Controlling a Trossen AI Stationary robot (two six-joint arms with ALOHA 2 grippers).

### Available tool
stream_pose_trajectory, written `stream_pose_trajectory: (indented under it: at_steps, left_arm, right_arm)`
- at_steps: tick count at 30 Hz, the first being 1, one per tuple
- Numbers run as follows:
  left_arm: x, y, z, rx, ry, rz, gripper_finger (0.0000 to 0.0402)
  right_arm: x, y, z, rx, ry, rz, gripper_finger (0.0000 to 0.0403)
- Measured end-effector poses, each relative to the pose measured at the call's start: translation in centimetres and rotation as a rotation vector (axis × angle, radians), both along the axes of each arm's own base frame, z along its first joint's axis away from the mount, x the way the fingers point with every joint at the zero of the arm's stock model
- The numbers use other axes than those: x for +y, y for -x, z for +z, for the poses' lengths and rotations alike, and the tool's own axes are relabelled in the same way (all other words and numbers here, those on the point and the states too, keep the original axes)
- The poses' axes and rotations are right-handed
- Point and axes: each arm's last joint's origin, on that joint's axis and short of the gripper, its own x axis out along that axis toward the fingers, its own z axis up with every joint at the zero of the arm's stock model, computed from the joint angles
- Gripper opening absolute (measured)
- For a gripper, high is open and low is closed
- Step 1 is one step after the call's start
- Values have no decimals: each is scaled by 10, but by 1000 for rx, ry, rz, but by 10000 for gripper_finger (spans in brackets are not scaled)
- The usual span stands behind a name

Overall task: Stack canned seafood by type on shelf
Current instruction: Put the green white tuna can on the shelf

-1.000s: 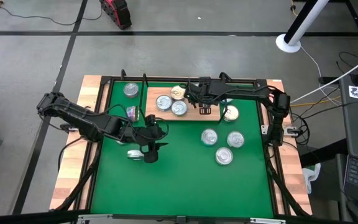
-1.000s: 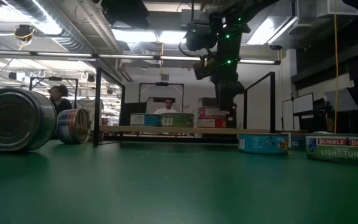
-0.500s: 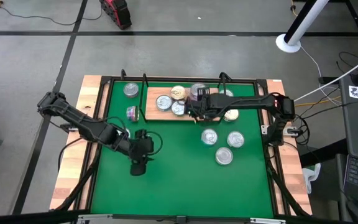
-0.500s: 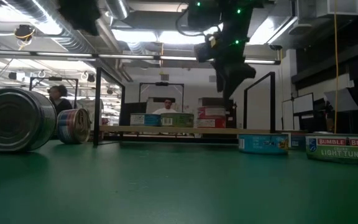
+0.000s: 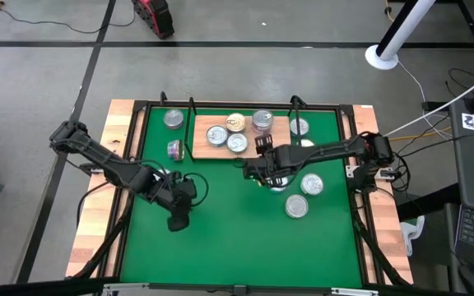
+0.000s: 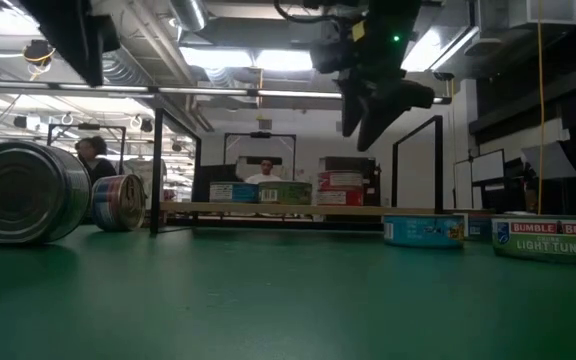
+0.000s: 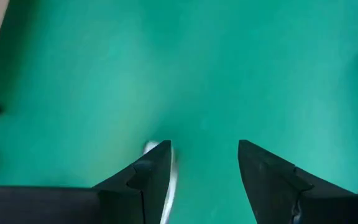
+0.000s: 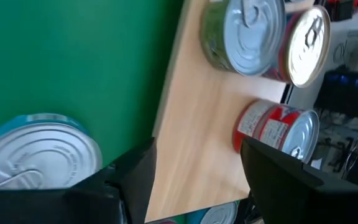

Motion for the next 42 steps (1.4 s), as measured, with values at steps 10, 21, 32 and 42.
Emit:
stream_pose_trajectory:
  at_steps: [10,21,32,42]
  left_arm:
    - [9,1,-11,140,-38,-5,180]
    - [9,-1,-19,202,-64,-18,228]
    - [5,-5,-37,302,-109,-195,261]
    - [9,3,-53,358,-117,-175,260]
  right_arm:
    - [16,1,0,-15,-16,19,231]
    - [16,1,0,-16,-16,16,231]
    - [16,1,0,-12,-16,16,231]
    - [15,5,-1,8,-24,-22,232]
